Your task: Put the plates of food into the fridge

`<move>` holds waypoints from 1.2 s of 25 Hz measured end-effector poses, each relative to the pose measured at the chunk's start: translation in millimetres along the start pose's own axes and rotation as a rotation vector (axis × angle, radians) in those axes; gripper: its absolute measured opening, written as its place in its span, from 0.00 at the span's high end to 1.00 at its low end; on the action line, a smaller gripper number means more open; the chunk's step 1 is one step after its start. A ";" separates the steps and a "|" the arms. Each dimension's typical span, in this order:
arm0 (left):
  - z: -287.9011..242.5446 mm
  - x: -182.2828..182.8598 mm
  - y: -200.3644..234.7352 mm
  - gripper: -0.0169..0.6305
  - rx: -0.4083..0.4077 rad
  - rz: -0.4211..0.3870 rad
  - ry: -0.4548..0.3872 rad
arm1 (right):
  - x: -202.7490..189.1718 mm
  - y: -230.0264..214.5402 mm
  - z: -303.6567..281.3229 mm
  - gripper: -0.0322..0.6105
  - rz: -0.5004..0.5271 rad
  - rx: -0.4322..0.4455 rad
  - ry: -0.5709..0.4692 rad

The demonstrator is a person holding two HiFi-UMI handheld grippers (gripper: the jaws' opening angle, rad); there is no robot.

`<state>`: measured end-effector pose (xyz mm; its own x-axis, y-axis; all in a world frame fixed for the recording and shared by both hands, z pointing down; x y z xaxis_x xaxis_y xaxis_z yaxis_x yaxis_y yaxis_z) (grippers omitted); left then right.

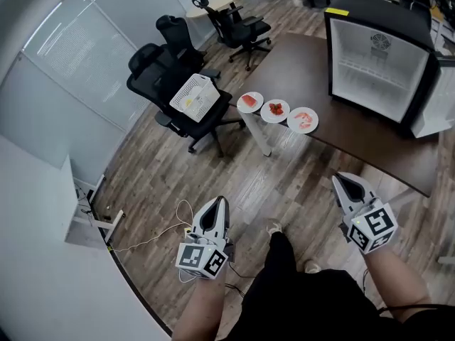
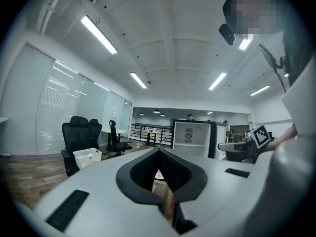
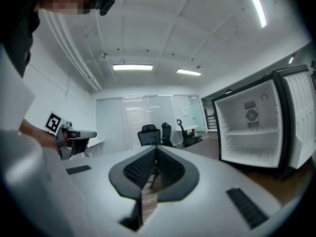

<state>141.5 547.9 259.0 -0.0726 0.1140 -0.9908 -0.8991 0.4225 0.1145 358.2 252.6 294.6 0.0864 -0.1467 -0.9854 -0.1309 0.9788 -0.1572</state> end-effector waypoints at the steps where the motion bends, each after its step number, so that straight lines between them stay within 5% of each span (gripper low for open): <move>1: -10.0 -1.4 5.3 0.97 -0.013 0.000 -0.001 | -2.6 -2.0 -5.8 0.94 0.001 -0.007 0.006; 10: -103.8 -23.3 80.2 0.97 -0.108 -0.005 -0.005 | -16.1 -21.6 -87.3 0.94 0.034 -0.105 0.061; 15: -157.2 -47.0 117.8 0.97 -0.152 0.065 0.019 | -21.2 -33.8 -138.2 0.94 -0.024 -0.153 0.075; 30: -333.5 -49.9 218.9 0.97 -0.392 0.079 0.076 | -33.1 -72.5 -279.5 0.94 -0.047 -0.381 0.083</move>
<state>-195.6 334.9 309.5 -0.1670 0.0596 -0.9842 -0.9848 0.0384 0.1694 88.9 146.6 320.4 0.0229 -0.2163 -0.9761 -0.4873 0.8501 -0.1998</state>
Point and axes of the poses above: the fingertips, and each gripper's own axes: z backward along the fingers, y to its left, x out of its top, the point moved 9 cm from there along z, backward along the fingers, and after that the axes turned 9 degrees about -y, right-handed, at the moved point
